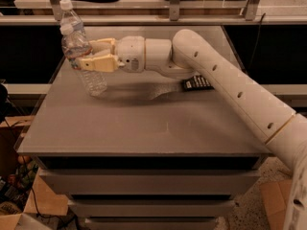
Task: Place water bottle upright
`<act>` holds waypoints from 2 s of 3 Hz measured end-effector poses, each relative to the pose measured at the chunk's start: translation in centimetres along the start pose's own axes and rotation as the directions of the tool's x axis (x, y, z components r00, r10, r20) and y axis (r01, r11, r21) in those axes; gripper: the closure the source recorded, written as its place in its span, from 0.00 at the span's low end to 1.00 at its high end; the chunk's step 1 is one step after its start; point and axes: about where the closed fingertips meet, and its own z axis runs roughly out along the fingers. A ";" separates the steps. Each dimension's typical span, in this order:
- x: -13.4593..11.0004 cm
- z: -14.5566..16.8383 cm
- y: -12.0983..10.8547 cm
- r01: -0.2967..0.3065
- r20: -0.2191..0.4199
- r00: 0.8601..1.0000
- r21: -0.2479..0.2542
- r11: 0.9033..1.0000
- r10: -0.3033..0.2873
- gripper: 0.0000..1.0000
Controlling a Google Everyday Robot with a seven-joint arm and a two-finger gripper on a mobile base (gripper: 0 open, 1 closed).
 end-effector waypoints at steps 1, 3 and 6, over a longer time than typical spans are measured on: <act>0.1 0.1 0.0 0.005 0.005 1.000 -0.001 1.000 -0.005 0.36; -0.1 0.0 -0.1 0.025 0.015 1.000 -0.016 1.000 -0.025 0.00; -0.8 -1.7 -1.4 0.059 -0.011 0.998 -0.054 0.997 -0.060 0.00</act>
Offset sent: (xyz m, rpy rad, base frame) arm 0.0024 -0.0058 -0.0027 0.0111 -0.0129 -0.0063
